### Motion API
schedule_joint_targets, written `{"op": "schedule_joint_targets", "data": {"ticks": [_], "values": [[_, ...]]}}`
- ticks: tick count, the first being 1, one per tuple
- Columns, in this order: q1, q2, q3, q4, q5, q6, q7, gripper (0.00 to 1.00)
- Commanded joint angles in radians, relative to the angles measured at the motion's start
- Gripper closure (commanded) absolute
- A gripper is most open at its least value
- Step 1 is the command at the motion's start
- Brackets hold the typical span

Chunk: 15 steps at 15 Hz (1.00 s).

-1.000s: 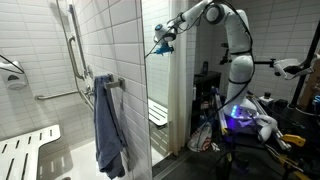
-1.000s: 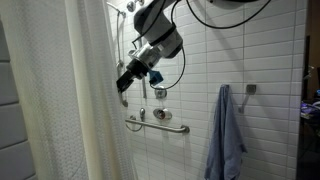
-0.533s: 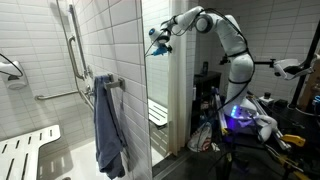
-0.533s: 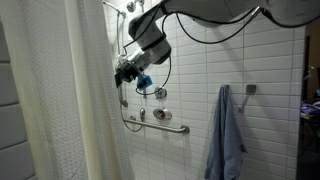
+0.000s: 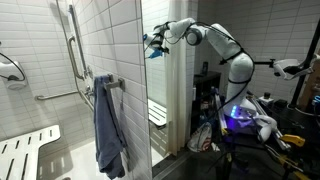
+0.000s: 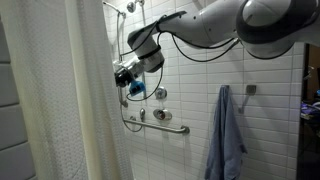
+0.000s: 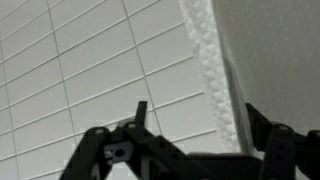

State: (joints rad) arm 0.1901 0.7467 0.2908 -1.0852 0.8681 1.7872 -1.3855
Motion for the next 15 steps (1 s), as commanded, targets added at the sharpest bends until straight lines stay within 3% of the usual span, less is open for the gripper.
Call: {"op": "schedule_joint_targets", "data": {"ticks": [1,6,9,15], "values": [[0.01,0.106,0.017,0.174,-0.017,-0.063,0.053,0.39],[0.04,0.142,-0.01,0.245,-0.034,-0.045,0.124,0.8],[0.063,0.132,-0.033,0.246,-0.055,0.005,0.182,0.99],[0.097,0.065,-0.093,0.172,-0.106,0.137,0.352,1.0]]}}
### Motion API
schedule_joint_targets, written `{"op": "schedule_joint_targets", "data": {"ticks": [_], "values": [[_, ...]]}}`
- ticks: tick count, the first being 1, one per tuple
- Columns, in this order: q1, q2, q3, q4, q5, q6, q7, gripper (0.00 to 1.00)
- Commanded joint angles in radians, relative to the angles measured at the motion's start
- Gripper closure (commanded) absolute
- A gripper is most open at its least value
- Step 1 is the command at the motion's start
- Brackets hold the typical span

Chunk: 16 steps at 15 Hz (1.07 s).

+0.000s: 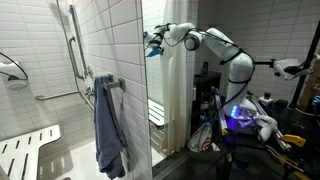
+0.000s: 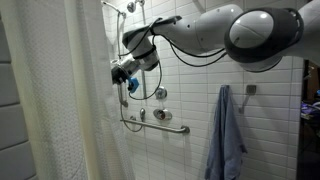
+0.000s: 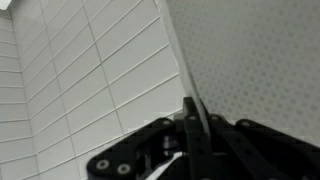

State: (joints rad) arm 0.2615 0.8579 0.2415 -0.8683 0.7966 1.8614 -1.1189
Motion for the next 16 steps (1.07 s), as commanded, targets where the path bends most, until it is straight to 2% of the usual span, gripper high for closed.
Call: {"op": "schedule_joint_targets", "data": {"ticks": [1,6,16], "values": [[0.03,-0.063,-0.054,-0.064,-0.041,0.09,0.118,1.0],[0.065,-0.162,-0.117,-0.194,-0.09,0.217,0.279,1.0],[0.136,-0.485,-0.205,-0.668,-0.148,0.402,0.547,1.0]]}}
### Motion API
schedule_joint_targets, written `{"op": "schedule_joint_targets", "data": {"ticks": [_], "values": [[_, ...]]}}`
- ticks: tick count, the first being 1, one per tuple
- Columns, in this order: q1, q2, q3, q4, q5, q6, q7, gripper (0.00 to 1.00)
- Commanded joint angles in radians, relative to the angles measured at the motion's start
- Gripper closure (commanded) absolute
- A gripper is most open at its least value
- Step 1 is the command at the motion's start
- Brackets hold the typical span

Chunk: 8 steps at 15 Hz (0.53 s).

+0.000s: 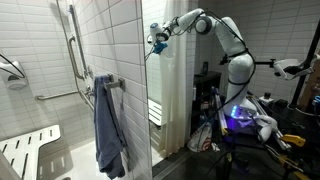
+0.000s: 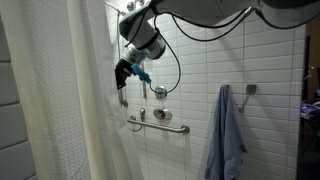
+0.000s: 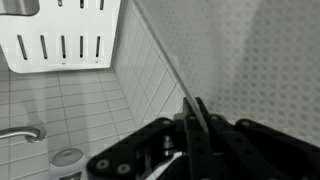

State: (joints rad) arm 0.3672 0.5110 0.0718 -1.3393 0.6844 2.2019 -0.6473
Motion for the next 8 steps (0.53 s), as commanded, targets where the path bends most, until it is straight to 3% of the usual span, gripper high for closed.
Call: {"op": "schedule_joint_targets", "data": {"ticks": [1,2,8], "values": [[0.035,-0.171,-0.041,-0.242,-0.048,0.074,0.099,1.0],[-0.034,-0.197,0.049,-0.281,-0.112,0.101,0.147,1.0],[-0.117,-0.313,0.116,-0.435,-0.239,0.149,0.291,1.0]]}}
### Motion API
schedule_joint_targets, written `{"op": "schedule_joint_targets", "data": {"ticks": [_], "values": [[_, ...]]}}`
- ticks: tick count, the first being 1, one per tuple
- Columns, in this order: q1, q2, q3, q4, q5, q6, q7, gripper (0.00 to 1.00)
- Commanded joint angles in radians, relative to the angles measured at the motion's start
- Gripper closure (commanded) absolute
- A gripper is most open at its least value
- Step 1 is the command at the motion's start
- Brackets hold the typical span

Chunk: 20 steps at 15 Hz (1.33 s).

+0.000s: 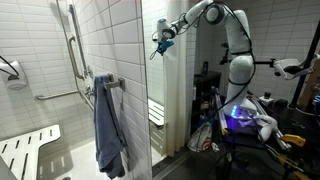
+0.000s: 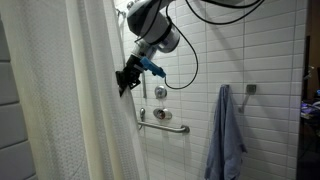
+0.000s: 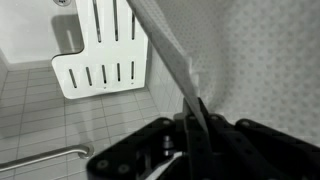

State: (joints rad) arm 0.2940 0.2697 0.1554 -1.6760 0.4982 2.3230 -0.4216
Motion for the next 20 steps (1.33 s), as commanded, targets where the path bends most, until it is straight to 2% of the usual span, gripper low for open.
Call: {"op": "schedule_joint_targets", "data": {"ticks": [1,20], "values": [[-0.055,-0.082,0.037,-0.113,-0.06,0.029,0.075,1.0],[-0.138,-0.086,0.018,-0.097,-0.164,0.015,0.209,1.0]]}}
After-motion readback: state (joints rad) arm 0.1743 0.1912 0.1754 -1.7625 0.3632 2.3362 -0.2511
